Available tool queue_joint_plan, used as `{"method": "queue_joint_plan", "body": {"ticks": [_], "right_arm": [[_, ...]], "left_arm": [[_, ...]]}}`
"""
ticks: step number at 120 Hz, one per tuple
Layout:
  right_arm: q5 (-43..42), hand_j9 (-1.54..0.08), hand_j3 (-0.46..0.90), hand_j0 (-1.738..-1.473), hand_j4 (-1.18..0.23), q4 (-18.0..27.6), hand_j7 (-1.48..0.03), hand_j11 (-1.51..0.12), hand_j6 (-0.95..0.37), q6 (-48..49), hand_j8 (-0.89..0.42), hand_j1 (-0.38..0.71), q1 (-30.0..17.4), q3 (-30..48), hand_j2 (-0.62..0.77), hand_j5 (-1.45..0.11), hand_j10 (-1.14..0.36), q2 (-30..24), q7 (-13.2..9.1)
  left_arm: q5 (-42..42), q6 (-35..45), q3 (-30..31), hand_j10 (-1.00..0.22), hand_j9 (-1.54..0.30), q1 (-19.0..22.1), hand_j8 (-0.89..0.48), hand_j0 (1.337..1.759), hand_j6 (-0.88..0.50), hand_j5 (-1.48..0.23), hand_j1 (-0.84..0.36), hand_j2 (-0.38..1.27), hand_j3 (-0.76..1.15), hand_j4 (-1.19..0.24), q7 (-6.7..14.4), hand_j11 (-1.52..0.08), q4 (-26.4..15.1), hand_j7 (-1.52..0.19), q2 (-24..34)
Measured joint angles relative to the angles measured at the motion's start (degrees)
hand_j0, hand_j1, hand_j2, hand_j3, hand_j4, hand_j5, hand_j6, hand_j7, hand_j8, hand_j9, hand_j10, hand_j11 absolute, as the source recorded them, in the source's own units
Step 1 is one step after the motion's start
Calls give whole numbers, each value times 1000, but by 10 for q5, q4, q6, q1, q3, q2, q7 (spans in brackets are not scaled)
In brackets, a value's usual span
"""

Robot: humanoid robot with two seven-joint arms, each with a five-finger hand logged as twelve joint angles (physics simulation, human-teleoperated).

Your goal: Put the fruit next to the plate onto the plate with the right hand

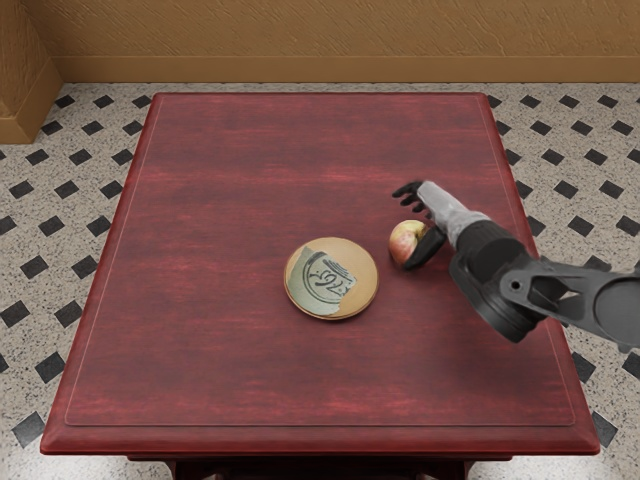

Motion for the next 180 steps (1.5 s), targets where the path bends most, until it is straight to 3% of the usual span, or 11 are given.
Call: {"method": "queue_joint_plan", "body": {"ticks": [16,37,70,102,172,174,180], "right_arm": [[1,-533,0,-1657,-399,-1,-524,-533,-406,0,-400,80,-1,0,-69,-532,-399,0,0],[8,-694,0,-1655,-513,-1,-678,-695,-398,1,-331,150,-1,1,60,-691,-439,0,0],[30,-1042,5,-1651,-707,1,-978,-1055,-309,4,-204,147,1,12,156,-1052,-386,0,0],[39,-1251,7,-1654,-743,2,-1092,-1290,-215,10,-85,154,-4,65,151,-1276,-276,-4,2],[111,-1322,7,-1656,-761,75,-1132,-1368,-191,126,-44,138,-2,149,112,-1368,-240,2,2],[112,-1305,7,-1656,-750,76,-1117,-1352,-191,128,-46,132,-2,150,100,-1350,-239,2,2],[114,-1076,0,-1656,-634,76,-931,-1112,-186,130,-76,68,-2,151,70,-1109,-224,2,1]], "left_arm": [[0,0,0,-10,-13,0,-10,1658,-10,-13,337,2,0,-10,0,-13,0,-13,0],[0,0,0,-10,-13,0,-10,1658,-10,-13,337,2,0,-10,0,-13,0,-13,0],[0,0,0,-10,-13,0,-10,1658,-10,-13,337,2,0,-10,0,-13,0,-13,0],[0,0,0,-10,-13,0,-10,1658,-10,-13,337,2,0,-10,0,-13,0,-13,0],[0,0,0,-10,-13,0,-10,1658,-10,-13,337,3,0,-10,0,-13,0,-13,0],[0,0,0,-10,-13,0,-10,1658,-10,-13,337,3,0,-10,0,-13,0,-13,0],[0,0,0,-10,-13,0,-10,1658,-10,-13,337,2,0,-10,0,-13,0,-13,0]]}}
